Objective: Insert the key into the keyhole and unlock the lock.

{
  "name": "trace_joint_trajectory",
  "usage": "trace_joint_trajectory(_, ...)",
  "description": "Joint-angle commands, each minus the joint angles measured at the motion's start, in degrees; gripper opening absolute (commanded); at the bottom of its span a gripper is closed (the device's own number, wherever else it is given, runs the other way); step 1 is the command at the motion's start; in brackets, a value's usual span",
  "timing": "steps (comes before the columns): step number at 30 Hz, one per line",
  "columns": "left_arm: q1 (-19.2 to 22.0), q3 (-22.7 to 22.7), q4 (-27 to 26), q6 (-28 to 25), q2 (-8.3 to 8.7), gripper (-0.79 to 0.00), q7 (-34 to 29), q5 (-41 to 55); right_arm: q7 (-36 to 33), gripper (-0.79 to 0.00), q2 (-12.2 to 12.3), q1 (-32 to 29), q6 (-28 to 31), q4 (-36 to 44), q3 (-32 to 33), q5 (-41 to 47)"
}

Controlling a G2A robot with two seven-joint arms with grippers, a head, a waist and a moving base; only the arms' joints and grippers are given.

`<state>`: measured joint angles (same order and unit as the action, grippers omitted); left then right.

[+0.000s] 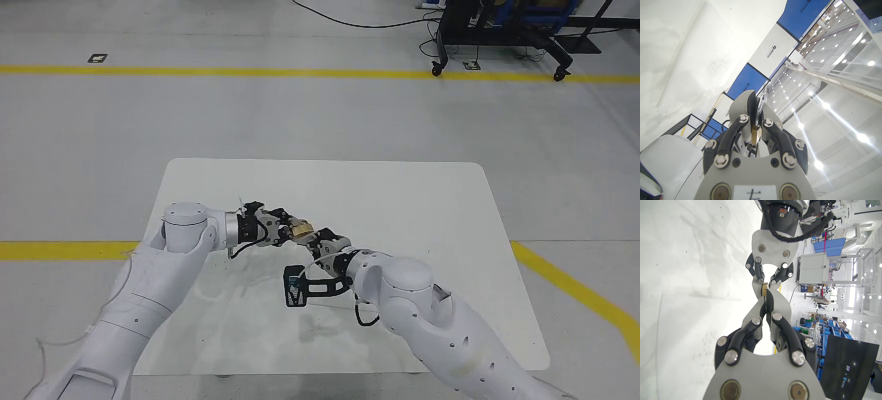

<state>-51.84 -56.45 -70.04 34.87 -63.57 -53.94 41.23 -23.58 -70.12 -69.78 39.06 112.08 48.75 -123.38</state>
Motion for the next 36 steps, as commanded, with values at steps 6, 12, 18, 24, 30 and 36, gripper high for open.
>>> trace_joint_trajectory(6,0.04,0.02,0.1,0.02,0.0,-0.785,0.01,0.18,-1.87,-0.785,-0.52,0.68,-0.39,-0.64,-0.51,0.25)
trace_joint_trajectory(12,0.04,0.09,0.06,-0.09,0.02,-0.785,0.18,0.03,-3.86,-0.785,-0.88,0.83,-0.47,-0.57,-1.15,-0.56)
trace_joint_trajectory(18,0.09,0.08,0.19,-0.07,0.02,-0.785,0.27,0.18,-4.96,0.0,-1.31,0.9,-0.79,-0.78,-1.19,0.51)
trace_joint_trajectory(24,0.0,-0.16,0.28,-0.47,-0.02,-0.785,0.69,0.82,-3.48,0.0,-1.24,-0.27,-1.23,0.69,0.28,2.23)
trace_joint_trajectory(30,-0.16,-0.62,0.27,-1.04,-0.09,-0.785,1.41,1.9,-3.48,0.0,-1.22,-0.4,-1.28,0.81,0.4,2.26)
trace_joint_trajectory(36,-1.27,-2.14,-1.29,-7.36,-0.21,-0.785,2.53,3.68,-3.48,0.0,-1.22,-0.4,-1.28,0.81,0.4,2.26)
